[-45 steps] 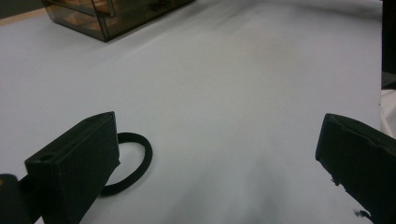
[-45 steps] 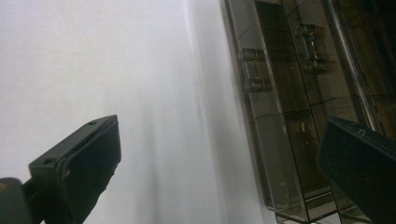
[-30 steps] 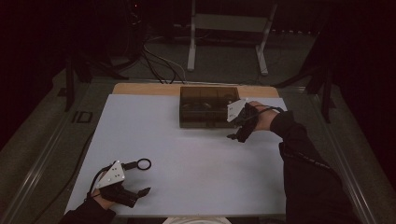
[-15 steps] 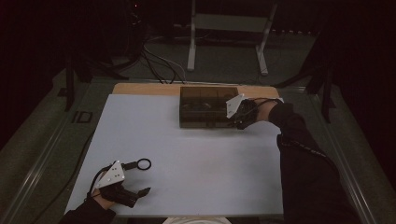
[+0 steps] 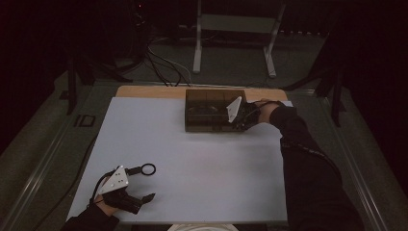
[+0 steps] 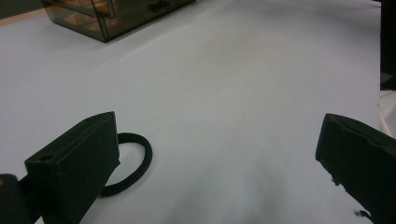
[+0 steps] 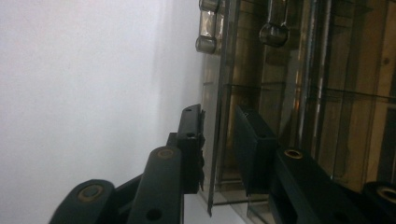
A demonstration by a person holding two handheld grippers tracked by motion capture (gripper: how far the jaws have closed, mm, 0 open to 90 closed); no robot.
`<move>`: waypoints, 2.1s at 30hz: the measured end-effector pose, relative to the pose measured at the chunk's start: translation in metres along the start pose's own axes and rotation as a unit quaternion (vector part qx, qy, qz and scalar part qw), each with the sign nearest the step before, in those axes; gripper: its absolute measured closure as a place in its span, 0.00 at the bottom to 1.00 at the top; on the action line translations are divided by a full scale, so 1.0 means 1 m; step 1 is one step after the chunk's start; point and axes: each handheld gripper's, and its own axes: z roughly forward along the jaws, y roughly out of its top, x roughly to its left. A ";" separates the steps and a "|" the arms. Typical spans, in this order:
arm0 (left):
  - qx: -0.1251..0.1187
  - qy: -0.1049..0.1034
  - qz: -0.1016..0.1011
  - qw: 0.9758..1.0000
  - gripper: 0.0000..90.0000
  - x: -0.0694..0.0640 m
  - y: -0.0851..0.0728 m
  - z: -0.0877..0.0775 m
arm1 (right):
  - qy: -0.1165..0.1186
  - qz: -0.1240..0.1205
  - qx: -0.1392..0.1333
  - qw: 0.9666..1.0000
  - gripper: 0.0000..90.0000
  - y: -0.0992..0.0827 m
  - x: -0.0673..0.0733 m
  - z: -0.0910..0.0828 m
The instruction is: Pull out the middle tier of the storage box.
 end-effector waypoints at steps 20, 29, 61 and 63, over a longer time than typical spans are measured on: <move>0.002 0.000 0.002 1.000 0.01 0.000 0.000 0.000 | 0.048 0.007 0.039 0.998 0.92 0.006 -0.011 0.025; 0.002 0.000 0.002 1.000 0.01 0.000 0.000 0.000 | 0.070 0.028 0.036 0.996 0.95 0.005 -0.014 0.025; 0.002 0.001 0.002 1.000 0.01 0.000 0.000 0.000 | 0.090 0.032 0.027 0.995 0.98 0.008 0.021 0.018; 0.002 0.001 0.002 1.000 0.01 0.000 0.000 0.000 | 0.090 0.030 0.025 0.995 0.98 0.008 0.023 0.018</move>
